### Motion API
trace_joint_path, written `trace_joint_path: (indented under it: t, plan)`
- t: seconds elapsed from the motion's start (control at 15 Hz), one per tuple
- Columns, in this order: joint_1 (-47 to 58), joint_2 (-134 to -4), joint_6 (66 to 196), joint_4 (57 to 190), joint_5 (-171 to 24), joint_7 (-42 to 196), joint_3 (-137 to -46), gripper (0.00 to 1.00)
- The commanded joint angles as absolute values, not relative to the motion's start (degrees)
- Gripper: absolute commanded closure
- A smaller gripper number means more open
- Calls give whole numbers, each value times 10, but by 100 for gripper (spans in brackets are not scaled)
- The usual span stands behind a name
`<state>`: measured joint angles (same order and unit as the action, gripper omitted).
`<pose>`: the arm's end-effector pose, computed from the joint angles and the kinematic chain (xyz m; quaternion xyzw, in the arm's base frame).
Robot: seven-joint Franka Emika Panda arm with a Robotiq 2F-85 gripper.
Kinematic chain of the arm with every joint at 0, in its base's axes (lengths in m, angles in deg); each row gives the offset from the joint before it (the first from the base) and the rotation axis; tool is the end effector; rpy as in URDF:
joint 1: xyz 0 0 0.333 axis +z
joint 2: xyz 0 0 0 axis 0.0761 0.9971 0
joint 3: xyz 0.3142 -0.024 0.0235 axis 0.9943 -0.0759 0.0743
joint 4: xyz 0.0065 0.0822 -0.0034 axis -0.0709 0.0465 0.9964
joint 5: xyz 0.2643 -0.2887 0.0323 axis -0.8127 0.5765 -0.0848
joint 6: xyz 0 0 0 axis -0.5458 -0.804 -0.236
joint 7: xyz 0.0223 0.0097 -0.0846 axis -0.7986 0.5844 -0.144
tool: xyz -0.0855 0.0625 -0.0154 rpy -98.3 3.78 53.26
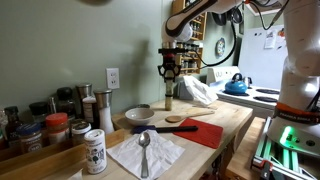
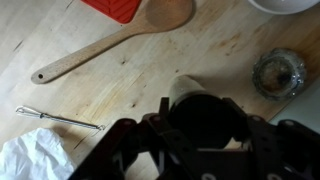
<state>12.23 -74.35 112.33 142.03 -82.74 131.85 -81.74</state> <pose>0.5686 0.1439 0.3740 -0.9076 0.4117 0.0811 0.0119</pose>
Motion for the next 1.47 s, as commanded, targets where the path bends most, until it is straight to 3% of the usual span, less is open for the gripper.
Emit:
trace_joint_path:
  t: [0.0, 0.33, 0.4, 0.67, 1.07, 1.4]
  plan:
    - [128, -746, 1135, 1428, -835, 1325, -822, 70]
    - [127, -746, 1133, 1428, -834, 1325, -822, 70]
    - [127, -745, 1131, 1427, -832, 1327, -823, 23]
    - [128, -746, 1132, 1428, -829, 1327, -823, 0]
    - [126, -757, 1127, 1429, -826, 1328, -827, 0]
    - [118, -847, 1098, 1451, -822, 1325, -833, 0]
